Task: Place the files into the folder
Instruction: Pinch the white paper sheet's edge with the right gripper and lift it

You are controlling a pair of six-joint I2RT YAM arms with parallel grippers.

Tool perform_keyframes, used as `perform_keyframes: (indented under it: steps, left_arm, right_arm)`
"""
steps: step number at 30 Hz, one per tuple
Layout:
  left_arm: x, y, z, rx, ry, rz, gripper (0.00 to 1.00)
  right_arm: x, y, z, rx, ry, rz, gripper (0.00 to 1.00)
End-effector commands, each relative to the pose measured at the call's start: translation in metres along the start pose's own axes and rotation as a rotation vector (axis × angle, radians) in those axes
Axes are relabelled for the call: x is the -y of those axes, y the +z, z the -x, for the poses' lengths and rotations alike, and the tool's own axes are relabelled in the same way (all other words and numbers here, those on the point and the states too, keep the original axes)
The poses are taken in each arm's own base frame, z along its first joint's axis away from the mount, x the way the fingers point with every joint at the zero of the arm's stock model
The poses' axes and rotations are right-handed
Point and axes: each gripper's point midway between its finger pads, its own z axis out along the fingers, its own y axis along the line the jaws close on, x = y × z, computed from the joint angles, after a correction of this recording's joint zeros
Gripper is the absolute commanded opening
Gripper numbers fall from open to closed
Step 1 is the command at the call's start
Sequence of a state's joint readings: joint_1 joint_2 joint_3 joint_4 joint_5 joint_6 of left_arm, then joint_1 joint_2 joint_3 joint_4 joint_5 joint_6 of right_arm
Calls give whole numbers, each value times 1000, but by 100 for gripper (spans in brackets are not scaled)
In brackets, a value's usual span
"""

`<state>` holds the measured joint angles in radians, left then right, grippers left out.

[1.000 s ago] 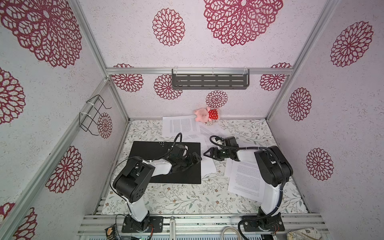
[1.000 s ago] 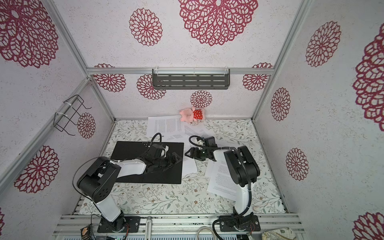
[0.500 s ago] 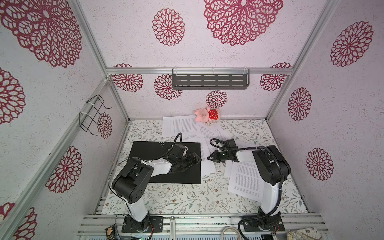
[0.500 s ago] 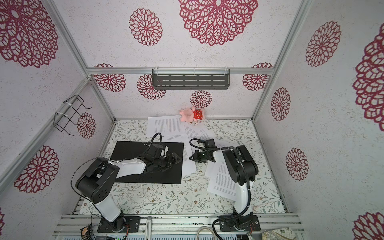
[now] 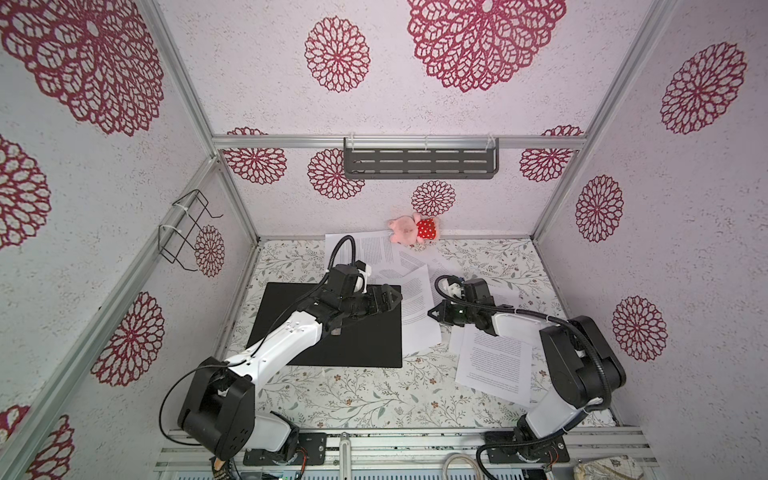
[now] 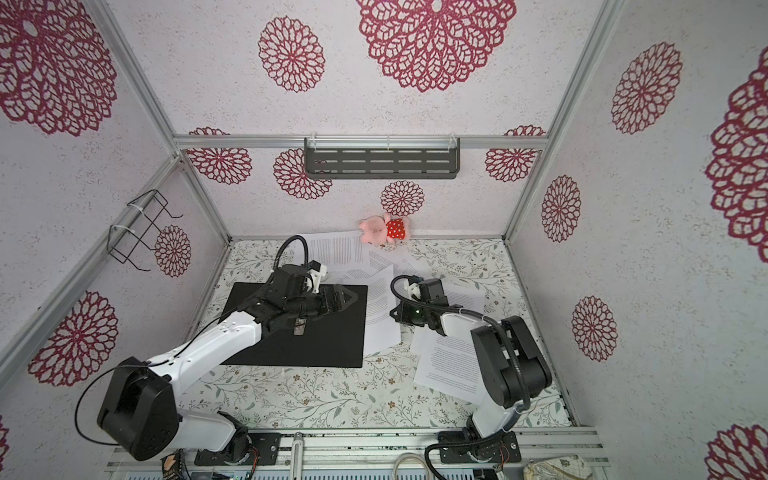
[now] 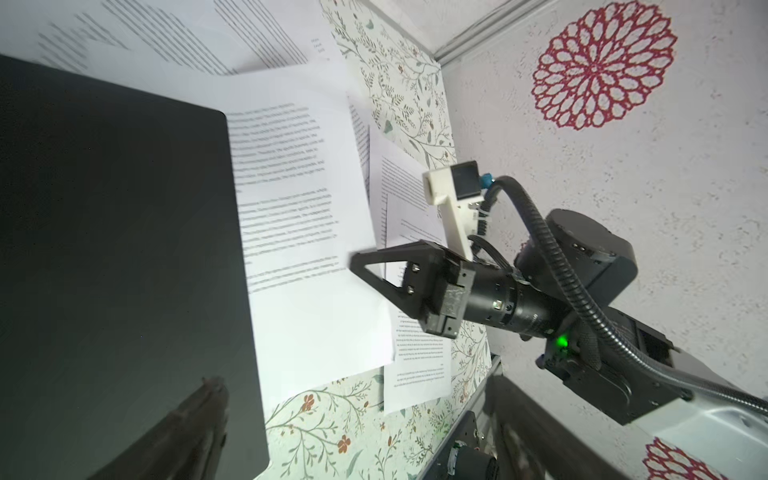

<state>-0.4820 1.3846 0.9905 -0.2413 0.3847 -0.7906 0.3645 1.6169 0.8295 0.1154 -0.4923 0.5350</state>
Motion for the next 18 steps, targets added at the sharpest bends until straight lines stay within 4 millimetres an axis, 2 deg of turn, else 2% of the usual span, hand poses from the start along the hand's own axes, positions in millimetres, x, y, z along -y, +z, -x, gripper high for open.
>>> perform_keyframes:
  steps: [1,10,13,18]
  left_arm:
    - [-29,-29,1,16,48,142,99]
    - [-66,-113,12,141,120,361,99]
    - [-76,-130,8,155,133,404,99]
    - [-89,-145,1,157,147,456,99]
  right_arm:
    - [-1,-26,11,57,-5,-73,0]
    - [-29,-73,27,146,-26,-93,0]
    - [-43,-80,33,156,-47,-92,0]
    - [-65,-83,41,165,-67,-76,0]
